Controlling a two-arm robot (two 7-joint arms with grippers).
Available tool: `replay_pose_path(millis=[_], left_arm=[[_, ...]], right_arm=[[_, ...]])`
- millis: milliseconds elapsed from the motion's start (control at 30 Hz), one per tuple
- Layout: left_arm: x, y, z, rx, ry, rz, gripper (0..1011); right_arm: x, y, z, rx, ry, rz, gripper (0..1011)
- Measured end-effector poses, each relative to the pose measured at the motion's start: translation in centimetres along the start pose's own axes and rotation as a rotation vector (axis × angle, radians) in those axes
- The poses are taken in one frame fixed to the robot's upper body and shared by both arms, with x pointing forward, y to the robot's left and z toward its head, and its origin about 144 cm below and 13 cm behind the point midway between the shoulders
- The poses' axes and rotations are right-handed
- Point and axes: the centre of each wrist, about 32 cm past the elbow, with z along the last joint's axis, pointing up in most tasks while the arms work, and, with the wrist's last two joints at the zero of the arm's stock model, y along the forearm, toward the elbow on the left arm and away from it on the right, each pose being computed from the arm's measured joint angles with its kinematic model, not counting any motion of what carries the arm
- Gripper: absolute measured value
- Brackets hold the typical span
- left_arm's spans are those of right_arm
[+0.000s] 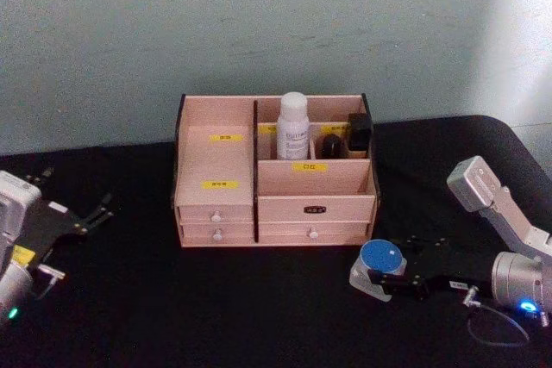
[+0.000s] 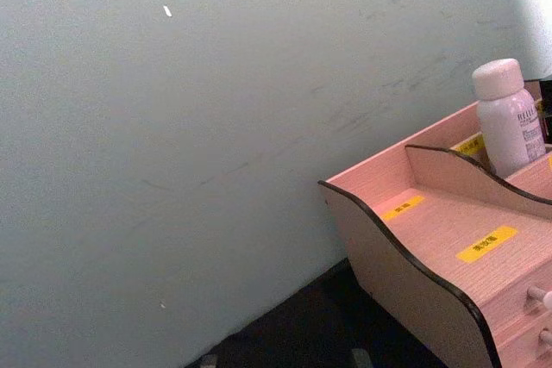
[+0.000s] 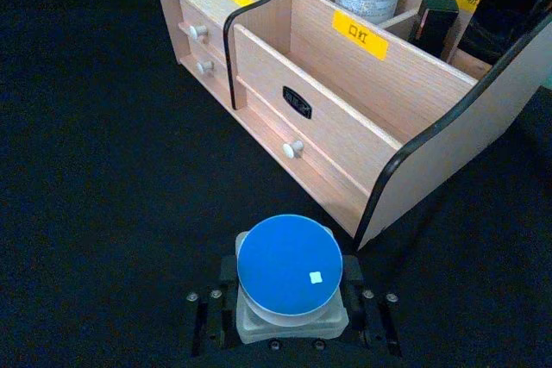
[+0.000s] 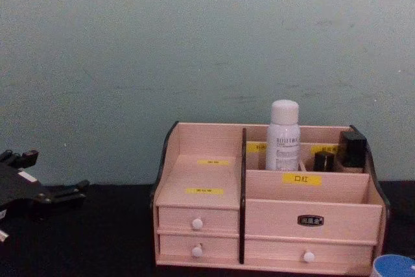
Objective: Pick up the facial cleanser and watermelon frost from the table and place them into the tiered storage box.
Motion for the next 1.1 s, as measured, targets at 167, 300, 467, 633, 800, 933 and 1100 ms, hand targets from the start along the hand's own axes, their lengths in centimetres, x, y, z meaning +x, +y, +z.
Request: replay_pose_path(millis=[167, 300, 467, 633, 800, 933, 1100], left_arm=[[0.0, 0.0, 0.0, 0.0, 0.0, 0.0, 1001], [0.0, 0.0, 0.0, 0.0, 0.0, 0.0, 1001], [0.0, 0.0, 0.0, 0.0, 0.0, 0.0, 1001], [0.0, 0.0, 0.0, 0.0, 0.0, 0.0, 1001], [0.0, 0.0, 0.0, 0.0, 0.0, 0.0, 1001], [0.0, 0.0, 0.0, 0.0, 0.0, 0.0, 1001], [0.0, 0.0, 0.0, 0.0, 0.0, 0.0, 1001]], right_arm=[[0.0, 0.0, 0.0, 0.0, 0.0, 0.0, 712], [0.0, 0.0, 0.0, 0.001, 0.0, 0.0, 712], [0.0, 0.0, 0.0, 0.001, -0.001, 0.0, 712], [0.1, -0.1, 0.1, 0.016, -0.013, 0.018, 712], [0.2, -0.3, 0.4, 0.034, -0.019, 0.047, 712], [0.3, -0.3, 0.9, 0.053, -0.022, 0.079, 712], [0.2, 0.2, 1.9, 0.086, -0.03, 0.124, 712]])
